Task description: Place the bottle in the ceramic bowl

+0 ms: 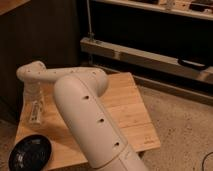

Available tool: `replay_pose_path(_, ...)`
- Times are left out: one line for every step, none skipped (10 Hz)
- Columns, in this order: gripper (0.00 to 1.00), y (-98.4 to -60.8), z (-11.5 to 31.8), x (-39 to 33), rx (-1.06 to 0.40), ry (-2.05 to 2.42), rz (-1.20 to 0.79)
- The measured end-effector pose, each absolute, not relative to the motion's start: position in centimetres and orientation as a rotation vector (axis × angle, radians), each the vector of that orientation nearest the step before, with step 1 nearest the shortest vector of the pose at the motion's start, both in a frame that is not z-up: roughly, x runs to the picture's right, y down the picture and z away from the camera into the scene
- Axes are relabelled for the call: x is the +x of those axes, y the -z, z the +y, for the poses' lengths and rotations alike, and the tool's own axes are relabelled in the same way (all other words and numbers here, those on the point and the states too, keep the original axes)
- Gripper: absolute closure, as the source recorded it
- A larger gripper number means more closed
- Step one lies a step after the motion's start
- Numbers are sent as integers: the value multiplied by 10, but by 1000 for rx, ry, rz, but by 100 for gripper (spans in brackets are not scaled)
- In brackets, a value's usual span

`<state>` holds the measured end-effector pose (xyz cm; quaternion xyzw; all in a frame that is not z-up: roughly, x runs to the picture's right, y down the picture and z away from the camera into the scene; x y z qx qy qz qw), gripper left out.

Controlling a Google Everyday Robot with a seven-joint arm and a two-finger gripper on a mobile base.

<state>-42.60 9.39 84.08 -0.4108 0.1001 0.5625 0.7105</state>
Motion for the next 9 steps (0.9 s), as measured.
replay_pose_path(35,-841,96,-427,-912,-1246,224)
replay_pose_path(35,-842,96,-428,-911,-1248,227)
replay_pose_path(35,-843,97,-428,-911,-1249,230)
replay_pose_path(35,-844,98,-429,-913,-1250,233)
replay_pose_path(35,-844,99,-430,-913,-1249,235)
replay_pose_path(35,-845,100,-430,-913,-1247,237)
replay_pose_path(35,-845,101,-431,-911,-1245,240)
replay_pose_path(35,-846,104,-433,-908,-1241,245)
replay_pose_path(35,-846,105,-433,-906,-1240,249)
